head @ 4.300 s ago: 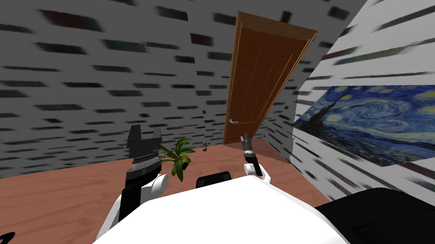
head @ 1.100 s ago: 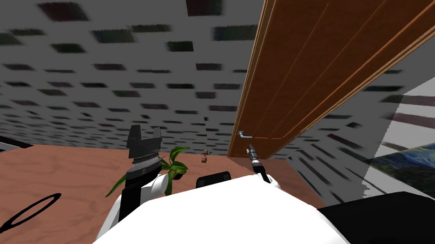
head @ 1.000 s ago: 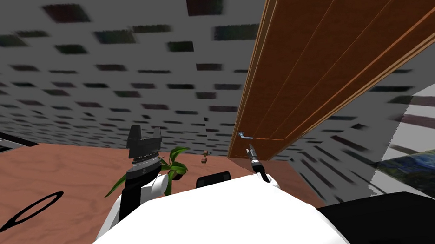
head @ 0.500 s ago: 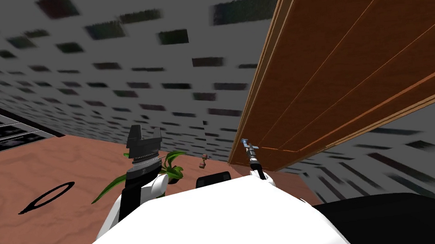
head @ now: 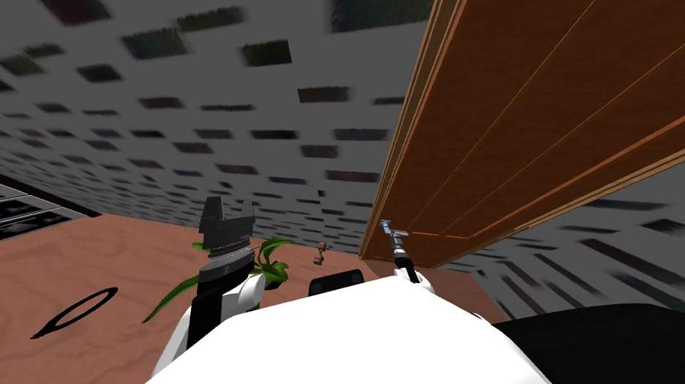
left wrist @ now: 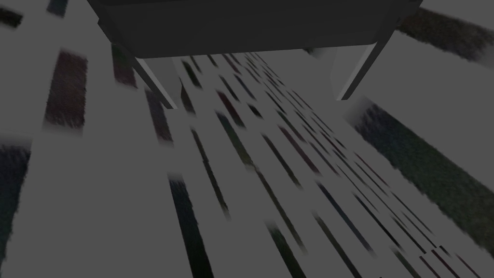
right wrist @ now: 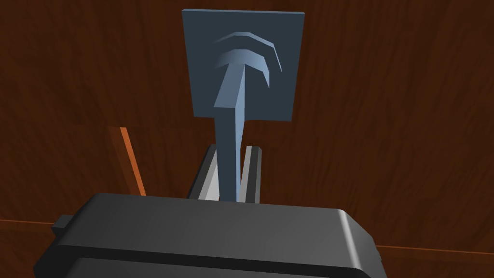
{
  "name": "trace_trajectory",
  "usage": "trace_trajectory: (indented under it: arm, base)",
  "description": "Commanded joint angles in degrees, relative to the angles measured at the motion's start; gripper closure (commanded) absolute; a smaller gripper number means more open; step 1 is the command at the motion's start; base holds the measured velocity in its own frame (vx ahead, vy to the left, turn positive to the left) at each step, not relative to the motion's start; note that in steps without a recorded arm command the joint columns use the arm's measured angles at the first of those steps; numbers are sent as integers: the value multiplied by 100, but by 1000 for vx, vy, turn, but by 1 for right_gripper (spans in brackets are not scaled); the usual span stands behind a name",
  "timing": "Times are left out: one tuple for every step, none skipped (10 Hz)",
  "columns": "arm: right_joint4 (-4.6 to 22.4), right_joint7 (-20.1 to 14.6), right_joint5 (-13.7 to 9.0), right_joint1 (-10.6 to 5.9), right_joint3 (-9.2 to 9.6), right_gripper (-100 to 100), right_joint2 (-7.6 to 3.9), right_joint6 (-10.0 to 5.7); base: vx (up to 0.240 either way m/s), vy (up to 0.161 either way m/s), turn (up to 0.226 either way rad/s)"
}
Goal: Pull the door open
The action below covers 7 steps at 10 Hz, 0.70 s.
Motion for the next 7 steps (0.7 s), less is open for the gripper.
trace_trajectory:
  arm:
    - [-12,-3,7,-10,16,100,17,-16]
    - [-12,-3,7,-10,16,100,17,-16]
    - [-20,-89,48,48,88,100,-52,-27]
    - [-26,-113,60,59,111,100,-68,-35]
    - [-42,-169,89,84,163,100,-103,-54]
    - [-58,-229,120,112,220,100,-142,-75]
    - [-76,-293,154,142,280,100,-183,-98]
  base:
    - [-11,3,1]
    - [0,0,0]
    - [-102,-34,81]
    - [-154,-43,92]
    - [-172,-33,87]
    - [-214,-30,103]
    - [-222,-13,95]
